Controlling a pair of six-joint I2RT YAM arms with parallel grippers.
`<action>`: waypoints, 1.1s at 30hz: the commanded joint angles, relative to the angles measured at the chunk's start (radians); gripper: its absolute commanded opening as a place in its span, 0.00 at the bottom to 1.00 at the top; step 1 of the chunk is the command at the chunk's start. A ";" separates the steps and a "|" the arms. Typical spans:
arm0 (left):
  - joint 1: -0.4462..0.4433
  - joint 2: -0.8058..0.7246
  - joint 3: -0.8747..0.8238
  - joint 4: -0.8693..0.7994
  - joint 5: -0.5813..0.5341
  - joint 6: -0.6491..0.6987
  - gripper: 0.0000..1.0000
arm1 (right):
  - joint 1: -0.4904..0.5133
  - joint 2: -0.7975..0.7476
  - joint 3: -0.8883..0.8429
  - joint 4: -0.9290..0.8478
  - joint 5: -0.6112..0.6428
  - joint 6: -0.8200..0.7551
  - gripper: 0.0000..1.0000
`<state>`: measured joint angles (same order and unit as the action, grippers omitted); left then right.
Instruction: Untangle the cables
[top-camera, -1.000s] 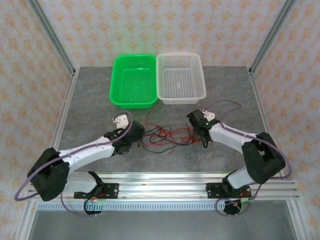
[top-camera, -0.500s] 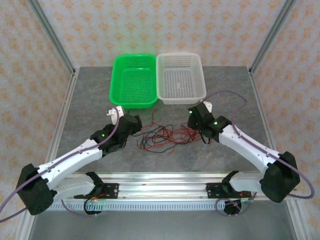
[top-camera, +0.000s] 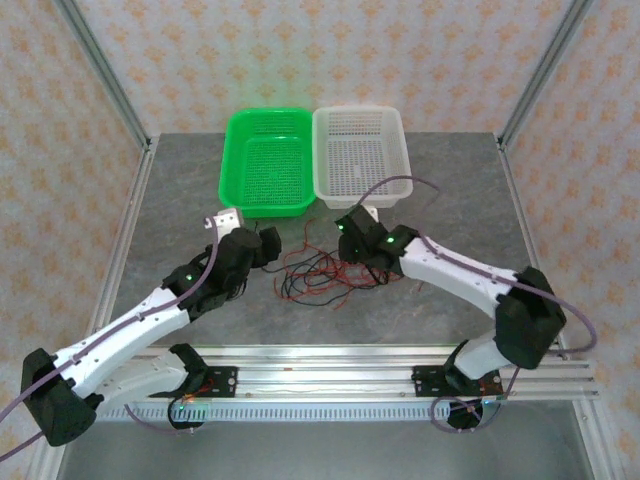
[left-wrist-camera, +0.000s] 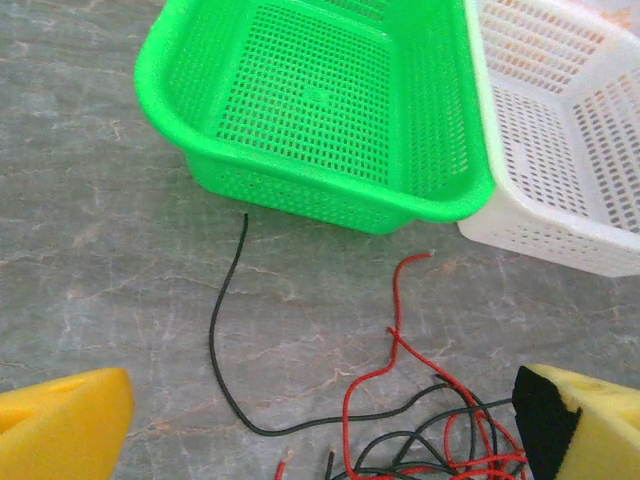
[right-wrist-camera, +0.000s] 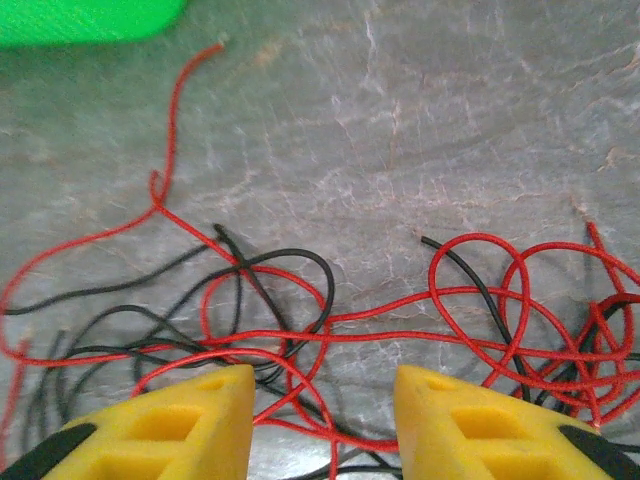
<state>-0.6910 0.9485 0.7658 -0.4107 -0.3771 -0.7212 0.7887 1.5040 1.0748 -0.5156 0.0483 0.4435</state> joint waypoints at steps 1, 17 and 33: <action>0.010 -0.042 -0.042 0.046 0.029 0.035 1.00 | -0.012 0.068 0.036 0.046 0.030 -0.034 0.39; 0.026 -0.085 -0.100 0.075 0.050 0.057 1.00 | -0.042 0.305 0.034 0.173 -0.003 0.009 0.35; 0.031 -0.054 -0.128 0.123 0.099 0.076 0.99 | -0.030 0.131 0.070 0.107 0.030 0.015 0.00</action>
<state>-0.6666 0.8806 0.6571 -0.3233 -0.3099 -0.6773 0.7521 1.7435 1.0950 -0.3645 0.0303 0.4519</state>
